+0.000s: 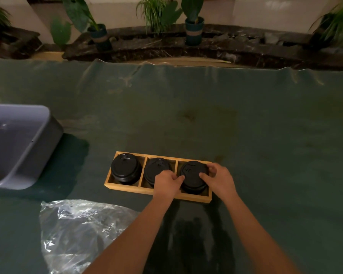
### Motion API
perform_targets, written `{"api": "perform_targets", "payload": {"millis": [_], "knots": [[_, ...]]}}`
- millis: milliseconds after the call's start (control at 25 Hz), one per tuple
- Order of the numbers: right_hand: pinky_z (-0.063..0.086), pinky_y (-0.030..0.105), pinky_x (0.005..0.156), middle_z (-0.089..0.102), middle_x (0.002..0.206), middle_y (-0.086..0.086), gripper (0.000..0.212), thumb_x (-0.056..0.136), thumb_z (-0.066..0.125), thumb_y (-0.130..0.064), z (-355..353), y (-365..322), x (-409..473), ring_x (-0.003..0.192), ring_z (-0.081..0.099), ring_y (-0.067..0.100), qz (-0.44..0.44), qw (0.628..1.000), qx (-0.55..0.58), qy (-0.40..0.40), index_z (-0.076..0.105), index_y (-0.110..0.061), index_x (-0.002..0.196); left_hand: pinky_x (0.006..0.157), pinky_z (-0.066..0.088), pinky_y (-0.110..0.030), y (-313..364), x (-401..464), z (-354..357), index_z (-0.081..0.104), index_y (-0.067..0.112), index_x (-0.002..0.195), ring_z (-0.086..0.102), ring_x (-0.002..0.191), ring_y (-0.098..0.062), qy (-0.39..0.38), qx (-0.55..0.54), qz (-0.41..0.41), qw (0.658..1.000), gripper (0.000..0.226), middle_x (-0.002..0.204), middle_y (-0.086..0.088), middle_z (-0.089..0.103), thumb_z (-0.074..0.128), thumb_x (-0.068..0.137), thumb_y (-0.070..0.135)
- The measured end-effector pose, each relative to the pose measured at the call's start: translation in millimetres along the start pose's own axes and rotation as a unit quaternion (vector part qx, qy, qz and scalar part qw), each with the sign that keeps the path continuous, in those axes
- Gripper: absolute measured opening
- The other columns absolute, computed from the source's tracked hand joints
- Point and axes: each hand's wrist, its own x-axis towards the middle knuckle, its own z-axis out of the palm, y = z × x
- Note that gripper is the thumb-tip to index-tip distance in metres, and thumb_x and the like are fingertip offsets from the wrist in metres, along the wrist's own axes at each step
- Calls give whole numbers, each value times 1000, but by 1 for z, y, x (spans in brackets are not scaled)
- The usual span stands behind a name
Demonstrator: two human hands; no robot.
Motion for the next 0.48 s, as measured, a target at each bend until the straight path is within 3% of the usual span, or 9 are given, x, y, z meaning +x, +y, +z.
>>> {"api": "perform_targets", "payload": {"millis": [120,240,320,480], "knots": [[46,34,90,59,119,10,49,78,69,-37,-3,-3,-4,107,58,21,23,1000,4,7,55,-17,120,72,59,-34,-3,-4,-10,61,12,68,65,53,-11,-3,-29,13,999,29,61,-3,65,56,89,31],[43,30,86,53,119,11,49,83,64,-37,-6,-18,-18,94,56,18,30,996,16,86,51,-17,125,51,51,-18,-7,-11,-37,59,14,63,56,41,-2,25,-60,66,996,33,57,0,61,52,91,28],[44,29,79,49,112,6,40,85,61,-29,-1,-39,-35,81,57,17,-8,987,43,156,52,-17,122,43,43,-12,-15,-13,-73,58,17,58,52,36,0,64,-102,100,988,35,55,2,60,51,92,23],[38,17,59,51,91,0,12,85,61,-17,32,-86,-80,64,52,5,-114,969,44,217,60,-17,97,50,46,-17,-64,-16,-174,61,17,59,56,43,-6,182,-169,104,963,31,61,-1,64,50,88,12]]}}
